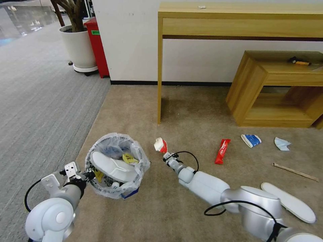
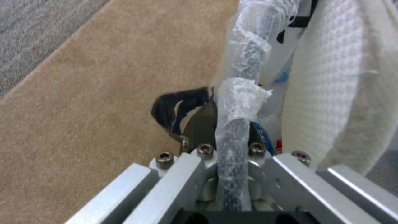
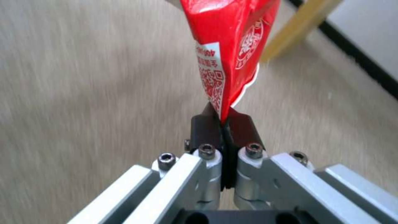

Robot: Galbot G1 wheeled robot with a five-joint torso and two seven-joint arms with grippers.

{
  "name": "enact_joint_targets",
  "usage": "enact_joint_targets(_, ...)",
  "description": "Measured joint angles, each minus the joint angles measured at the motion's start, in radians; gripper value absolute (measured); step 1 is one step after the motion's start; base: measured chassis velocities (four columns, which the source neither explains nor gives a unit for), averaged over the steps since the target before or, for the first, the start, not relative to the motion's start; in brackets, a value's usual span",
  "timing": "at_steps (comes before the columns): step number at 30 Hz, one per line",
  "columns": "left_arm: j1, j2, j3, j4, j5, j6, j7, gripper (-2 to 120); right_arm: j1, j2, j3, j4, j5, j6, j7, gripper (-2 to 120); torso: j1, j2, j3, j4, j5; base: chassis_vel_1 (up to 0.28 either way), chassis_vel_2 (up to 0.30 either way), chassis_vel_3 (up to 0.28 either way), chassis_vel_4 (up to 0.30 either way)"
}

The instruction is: Pick up the trash bin and place the garbage on the floor into it.

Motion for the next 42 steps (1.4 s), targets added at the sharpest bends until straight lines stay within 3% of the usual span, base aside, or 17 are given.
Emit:
enact_joint_targets(4,-0.017,0.003,0.008,0.039,0.004,0.000,-0.002,0,0.031,-0.115,0.006,0.190,0.085,0.042,-0.033,0,0.000,0.000,0.000,0.0004,-0.0001,0.000,0.000,0.000,0.000)
enact_joint_targets(5,-0.023,0.010,0.010,0.050,0.002,0.000,-0.004,0,0.040,-0.200,0.017,0.295,0.139,0.061,-0.059,0,0.000,0.000,0.000,0.0008,0.0005,0.000,0.000,0.000,0.000)
enact_joint_targets(6,-0.023,0.010,0.010,0.050,0.002,0.000,-0.004,0,0.040,-0.200,0.017,0.295,0.139,0.061,-0.059,0,0.000,0.000,0.000,0.0008,0.0005,0.000,0.000,0.000,0.000)
enact_joint_targets(10,-0.035,0.021,0.025,0.064,-0.007,0.000,-0.013,0,0.048,-0.398,0.072,0.523,0.270,0.117,-0.146,0,0.000,0.000,0.000,-0.0011,0.0003,0.000,0.000,0.000,0.000)
enact_joint_targets(13,-0.038,0.023,0.031,0.068,-0.006,0.000,-0.017,0,0.051,-0.447,0.095,0.611,0.318,0.132,-0.177,0,0.000,0.000,0.000,-0.0005,0.0001,0.000,0.000,0.000,0.000)
enact_joint_targets(14,-0.039,0.024,0.035,0.069,-0.006,0.000,-0.019,0,0.055,-0.476,0.107,0.664,0.352,0.147,-0.203,0,0.000,0.000,0.000,0.0007,0.0001,0.000,0.000,0.000,0.000)
enact_joint_targets(18,-0.039,0.025,0.041,0.067,-0.006,0.000,-0.021,0,0.063,-0.533,0.134,0.774,0.429,0.168,-0.262,0,0.000,0.000,0.000,0.0004,0.0000,0.000,0.000,0.000,0.000)
enact_joint_targets(25,-0.033,0.025,0.036,0.051,-0.006,0.000,-0.023,0,0.080,-0.595,0.141,0.888,0.487,0.180,-0.314,0,0.000,0.000,0.000,0.0001,0.0000,0.000,0.000,0.000,0.000)
enact_joint_targets(31,-0.022,0.006,0.036,0.028,-0.004,0.000,-0.023,0,0.121,-0.622,0.090,1.014,0.534,0.183,-0.342,0,0.000,0.000,0.000,0.0001,-0.0002,0.000,0.000,0.000,0.000)
enact_joint_targets(42,-0.004,0.002,0.021,0.002,-0.004,0.001,-0.023,0,0.203,-0.578,-0.029,1.136,0.582,0.175,-0.345,0,0.000,0.000,0.000,0.0001,-0.0003,0.000,0.000,0.000,0.000)
